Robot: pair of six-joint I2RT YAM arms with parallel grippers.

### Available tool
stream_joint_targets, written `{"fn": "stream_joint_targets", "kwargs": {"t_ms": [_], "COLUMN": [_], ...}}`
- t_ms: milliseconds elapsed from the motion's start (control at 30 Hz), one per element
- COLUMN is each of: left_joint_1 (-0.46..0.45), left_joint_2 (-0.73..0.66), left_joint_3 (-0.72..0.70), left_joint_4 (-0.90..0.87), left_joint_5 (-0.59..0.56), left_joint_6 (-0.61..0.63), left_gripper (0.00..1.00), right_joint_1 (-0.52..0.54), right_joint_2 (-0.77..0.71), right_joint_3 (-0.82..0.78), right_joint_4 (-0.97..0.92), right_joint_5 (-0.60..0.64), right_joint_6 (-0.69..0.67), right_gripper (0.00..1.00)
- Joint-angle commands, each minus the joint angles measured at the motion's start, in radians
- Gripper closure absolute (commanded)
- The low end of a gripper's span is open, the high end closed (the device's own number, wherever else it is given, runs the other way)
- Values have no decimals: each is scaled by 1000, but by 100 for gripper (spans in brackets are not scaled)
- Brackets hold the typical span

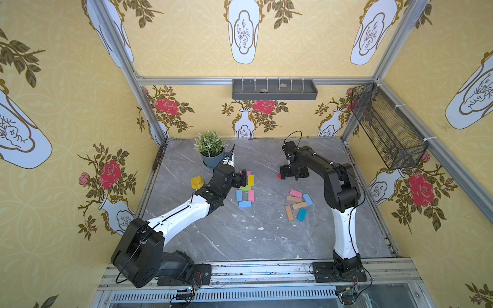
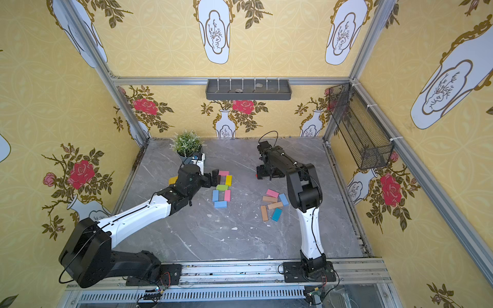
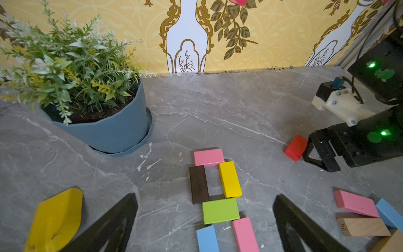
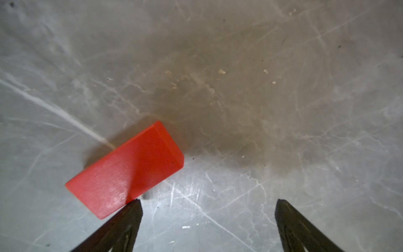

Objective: Assemble the number 8 with building blocks
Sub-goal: Adjust the building block at the center of the board.

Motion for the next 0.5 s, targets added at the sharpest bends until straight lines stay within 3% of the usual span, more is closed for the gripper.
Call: {"fn": "stream_joint_targets", "kwargs": {"t_ms": [0,467], "left_joint_1": [1,1], "left_joint_2": [8,13], "left_joint_3": [3,8], "left_joint_4": [11,10], "left_joint_5": [-6,-6], "left_joint_6": [-1,1], "left_gripper": [0,0], "right_joint_1": [9,15], "right_joint_2": [13,42], "right_joint_3": [17,62], "right_joint_4": [0,17], "right_joint_5": [-19,-56], "right_joint_6": [18,42], "right_gripper": [3,3]}}
